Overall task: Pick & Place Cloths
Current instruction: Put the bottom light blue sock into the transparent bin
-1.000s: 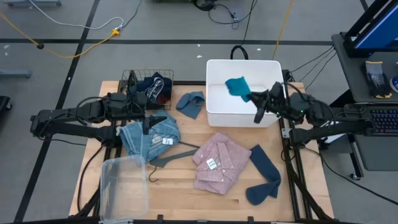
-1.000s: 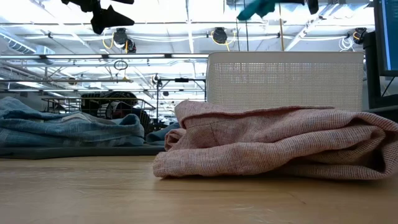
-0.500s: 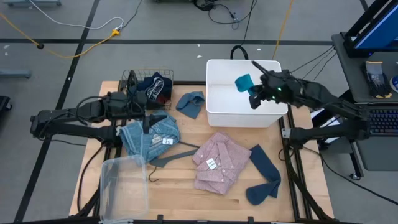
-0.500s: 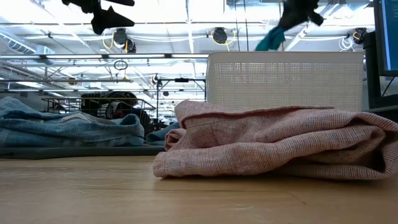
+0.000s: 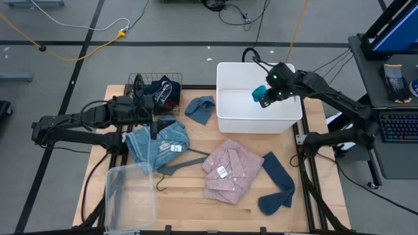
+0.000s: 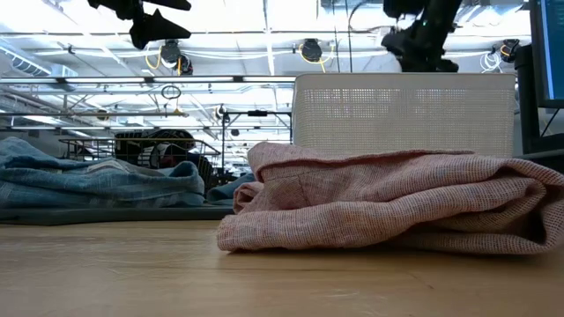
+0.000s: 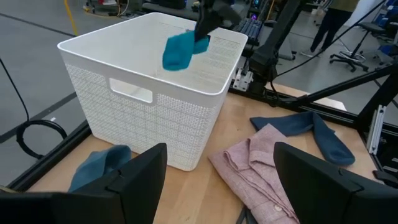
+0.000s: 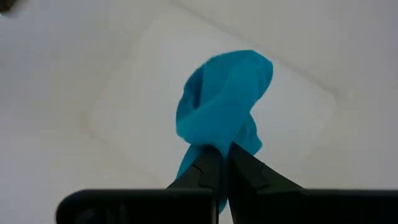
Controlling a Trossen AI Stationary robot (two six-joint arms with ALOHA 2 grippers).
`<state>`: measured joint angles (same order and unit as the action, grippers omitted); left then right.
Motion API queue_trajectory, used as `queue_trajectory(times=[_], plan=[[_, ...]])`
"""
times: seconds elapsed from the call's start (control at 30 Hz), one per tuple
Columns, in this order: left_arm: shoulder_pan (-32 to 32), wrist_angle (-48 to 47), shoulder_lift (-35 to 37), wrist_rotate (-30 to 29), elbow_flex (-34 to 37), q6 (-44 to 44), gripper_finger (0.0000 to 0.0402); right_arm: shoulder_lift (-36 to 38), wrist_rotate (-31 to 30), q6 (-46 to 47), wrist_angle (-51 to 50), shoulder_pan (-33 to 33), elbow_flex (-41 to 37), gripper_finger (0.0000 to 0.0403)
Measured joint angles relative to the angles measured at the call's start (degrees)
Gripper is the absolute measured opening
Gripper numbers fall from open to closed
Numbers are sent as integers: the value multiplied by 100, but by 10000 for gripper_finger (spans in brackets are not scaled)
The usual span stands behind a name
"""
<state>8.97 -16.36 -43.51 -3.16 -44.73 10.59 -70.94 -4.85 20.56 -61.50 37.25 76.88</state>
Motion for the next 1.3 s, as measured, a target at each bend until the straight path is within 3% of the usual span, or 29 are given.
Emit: queue_trajectory(times=[0.37, 0.7, 0.8, 0.93, 1.13, 1.3], plan=[[0, -2, 0, 2, 0, -148, 294, -564, 49, -133, -349, 258, 0, 2], [0, -2, 0, 2, 0, -214, 294, -468, 55, -66, -81, 228, 0, 3], [1, -2, 0, 1, 0, -280, 294, -261, 68, -385, 372, 76, 0, 3], [0, 140, -18, -3, 0, -237, 294, 113, 594, -717, 1393, -207, 0, 2], [0, 1339, -466, -144, 0, -7, 294, 354, 1605, -776, 3040, -710, 0, 2], [0, 2423, -1017, -55, 0, -35, 294, 307, 1863, -779, 3894, -1249, 0, 1]])
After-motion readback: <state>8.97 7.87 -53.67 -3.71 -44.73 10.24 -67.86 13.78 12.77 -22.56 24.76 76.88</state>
